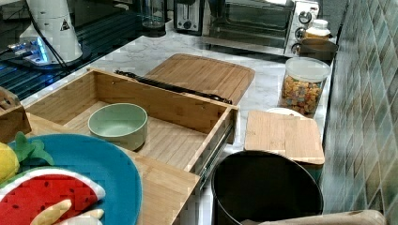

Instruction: Close the drawer.

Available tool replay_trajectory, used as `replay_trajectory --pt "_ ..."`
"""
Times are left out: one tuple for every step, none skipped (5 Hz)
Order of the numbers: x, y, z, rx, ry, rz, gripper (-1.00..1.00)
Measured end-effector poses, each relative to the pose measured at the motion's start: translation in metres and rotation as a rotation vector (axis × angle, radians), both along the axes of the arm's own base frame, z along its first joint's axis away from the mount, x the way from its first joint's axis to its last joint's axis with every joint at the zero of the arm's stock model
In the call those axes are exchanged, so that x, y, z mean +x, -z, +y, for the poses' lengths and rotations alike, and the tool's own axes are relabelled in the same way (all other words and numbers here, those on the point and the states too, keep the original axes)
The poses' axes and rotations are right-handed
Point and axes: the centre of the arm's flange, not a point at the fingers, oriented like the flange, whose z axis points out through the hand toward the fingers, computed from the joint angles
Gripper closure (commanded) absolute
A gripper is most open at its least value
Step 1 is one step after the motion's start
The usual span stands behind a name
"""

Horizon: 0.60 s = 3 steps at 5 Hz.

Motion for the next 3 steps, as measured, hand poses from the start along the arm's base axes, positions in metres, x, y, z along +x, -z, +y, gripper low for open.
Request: replay_trajectory --pt "-0.018 0.019 0.007 0.0 -0.14 0.031 1.0" --pt "-0.033 0.036 0.015 0.005 -0.223 0.077 1.0" --pt "-0.041 0.051 0.03 -0.004 -0.276 0.081 1.0"
